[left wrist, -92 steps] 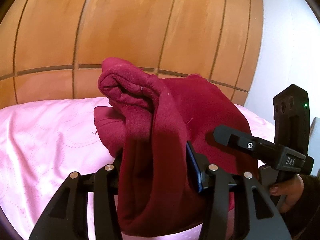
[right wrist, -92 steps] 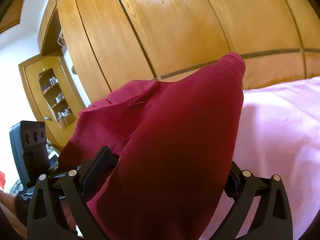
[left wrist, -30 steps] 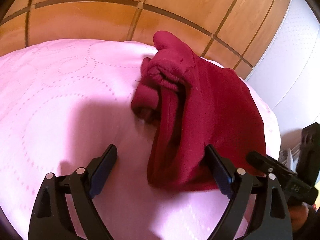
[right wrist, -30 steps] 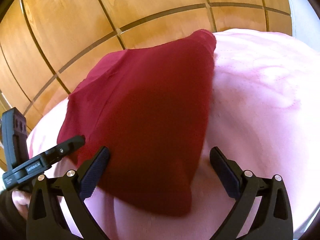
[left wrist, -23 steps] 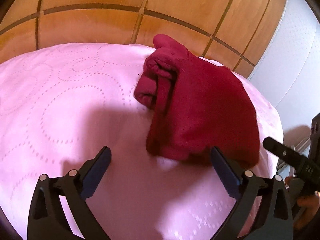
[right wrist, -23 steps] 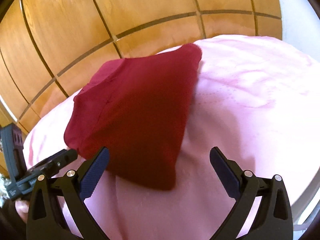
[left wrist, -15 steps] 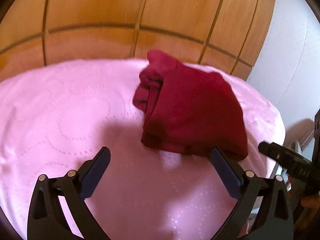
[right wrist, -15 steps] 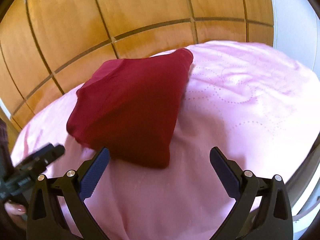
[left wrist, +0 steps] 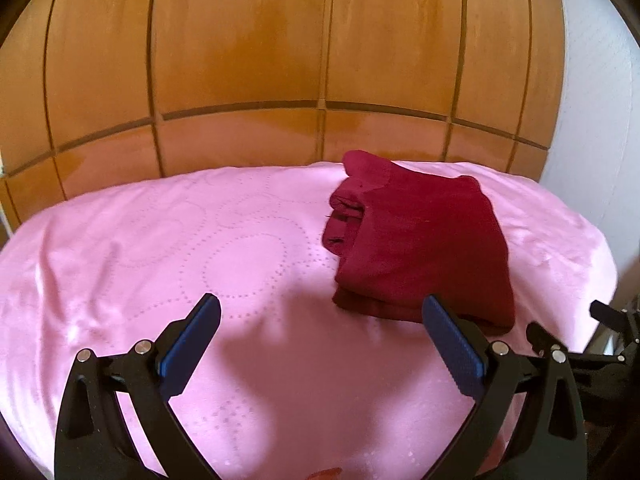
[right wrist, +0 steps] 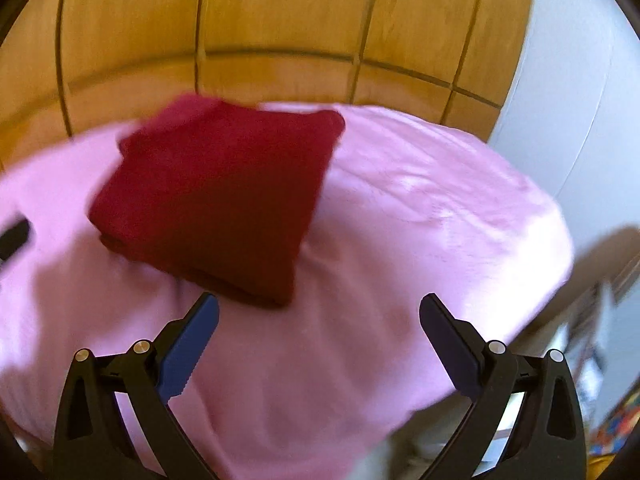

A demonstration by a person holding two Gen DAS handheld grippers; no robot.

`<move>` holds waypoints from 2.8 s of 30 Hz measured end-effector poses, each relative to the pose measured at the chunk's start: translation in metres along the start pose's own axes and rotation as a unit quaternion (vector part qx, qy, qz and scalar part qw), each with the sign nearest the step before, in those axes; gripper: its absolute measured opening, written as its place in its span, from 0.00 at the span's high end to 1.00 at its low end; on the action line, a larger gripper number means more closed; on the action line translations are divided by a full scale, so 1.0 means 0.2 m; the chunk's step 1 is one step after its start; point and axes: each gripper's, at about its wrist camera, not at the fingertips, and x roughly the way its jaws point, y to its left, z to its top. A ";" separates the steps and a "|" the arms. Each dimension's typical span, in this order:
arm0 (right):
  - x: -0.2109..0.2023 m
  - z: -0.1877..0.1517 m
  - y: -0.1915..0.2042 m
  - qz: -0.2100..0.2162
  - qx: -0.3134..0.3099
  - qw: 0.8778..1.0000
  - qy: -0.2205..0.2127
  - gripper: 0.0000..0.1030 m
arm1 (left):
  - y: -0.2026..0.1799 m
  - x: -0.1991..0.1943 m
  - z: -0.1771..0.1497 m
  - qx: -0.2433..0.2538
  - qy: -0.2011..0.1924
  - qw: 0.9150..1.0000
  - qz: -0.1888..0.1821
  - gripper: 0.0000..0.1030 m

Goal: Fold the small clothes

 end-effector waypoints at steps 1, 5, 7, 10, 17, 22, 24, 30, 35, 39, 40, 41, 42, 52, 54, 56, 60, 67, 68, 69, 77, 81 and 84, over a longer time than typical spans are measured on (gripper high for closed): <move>0.02 0.01 0.02 -0.017 -0.011 1.000 0.011 0.04 | -0.01 0.00 0.00 0.002 0.001 1.000 0.006 0.02; -0.03 0.01 -0.01 0.037 0.017 0.999 -0.008 0.03 | -0.02 0.01 0.00 0.010 0.008 1.000 0.016 0.02; -0.07 0.00 -0.08 0.115 0.064 0.991 -0.028 0.03 | -0.02 0.01 0.00 0.008 0.013 1.000 0.015 0.02; -0.06 -0.02 -0.19 0.193 0.132 0.972 -0.029 0.03 | -0.01 0.00 0.00 0.002 0.013 1.000 0.014 0.02; -0.06 -0.01 -0.20 0.145 0.124 0.981 -0.034 0.03 | -0.03 -0.01 -0.01 0.010 0.012 1.000 0.012 0.02; -0.11 -0.02 -0.21 0.140 0.124 0.981 -0.056 0.03 | -0.05 -0.01 -0.01 0.013 0.013 1.000 0.014 0.02; -0.11 -0.02 -0.22 0.144 0.131 0.979 -0.055 0.03 | -0.06 -0.01 -0.02 0.015 0.013 1.000 0.013 0.02; -0.12 -0.01 -0.22 0.139 0.123 0.981 -0.062 0.03 | -0.07 -0.01 -0.02 0.022 0.013 1.000 0.012 0.02; -0.15 -0.01 -0.21 0.132 0.110 0.982 -0.076 0.03 | -0.06 -0.01 -0.02 0.021 0.015 1.000 0.013 0.02; -0.15 -0.01 -0.21 0.134 0.109 0.982 -0.074 0.03 | -0.05 -0.01 -0.02 0.021 0.015 1.000 0.012 0.02; -0.15 -0.01 -0.21 0.135 0.109 0.982 -0.074 0.03 | -0.05 -0.01 -0.02 0.021 0.015 1.000 0.013 0.02; -0.14 -0.01 -0.21 0.135 0.109 0.982 -0.073 0.03 | -0.05 -0.01 -0.02 0.022 0.015 1.000 0.013 0.02; -0.14 -0.01 -0.21 0.135 0.108 0.982 -0.073 0.03 | -0.05 -0.01 -0.02 0.021 0.016 1.000 0.012 0.02; -0.14 -0.01 -0.20 0.137 0.107 0.982 -0.071 0.03 | -0.05 0.00 -0.02 0.020 0.020 1.000 0.012 0.02; -0.14 -0.01 -0.19 0.137 0.106 0.982 -0.071 0.03 | -0.05 0.00 -0.02 0.020 0.021 1.000 0.011 0.02; -0.14 -0.01 -0.19 0.138 0.106 0.982 -0.071 0.03 | -0.04 0.01 -0.02 0.021 0.022 0.999 0.011 0.02; -0.14 -0.01 -0.19 0.138 0.106 0.982 -0.071 0.03 | -0.04 0.01 -0.03 0.022 0.022 0.999 0.011 0.02; -0.13 -0.02 -0.19 0.137 0.105 0.983 -0.070 0.03 | -0.05 0.01 -0.03 0.023 0.024 0.999 0.011 0.02; -0.13 -0.02 -0.19 0.136 0.105 0.983 -0.069 0.03 | -0.05 0.01 -0.03 0.024 0.024 0.999 0.011 0.02; -0.14 -0.02 -0.19 0.135 0.105 0.983 -0.069 0.03 | -0.05 0.01 -0.03 0.024 0.025 0.999 0.010 0.02; -0.12 -0.02 -0.19 0.138 0.101 0.983 -0.067 0.03 | -0.05 0.02 -0.03 0.029 0.028 0.999 0.009 0.02; -0.12 -0.02 -0.19 0.137 0.101 0.983 -0.066 0.03 | -0.05 0.02 -0.03 0.031 0.029 0.999 0.006 0.02; -0.11 -0.02 -0.19 0.138 0.100 0.983 -0.065 0.03 | -0.05 0.02 -0.03 0.034 0.029 0.999 0.004 0.02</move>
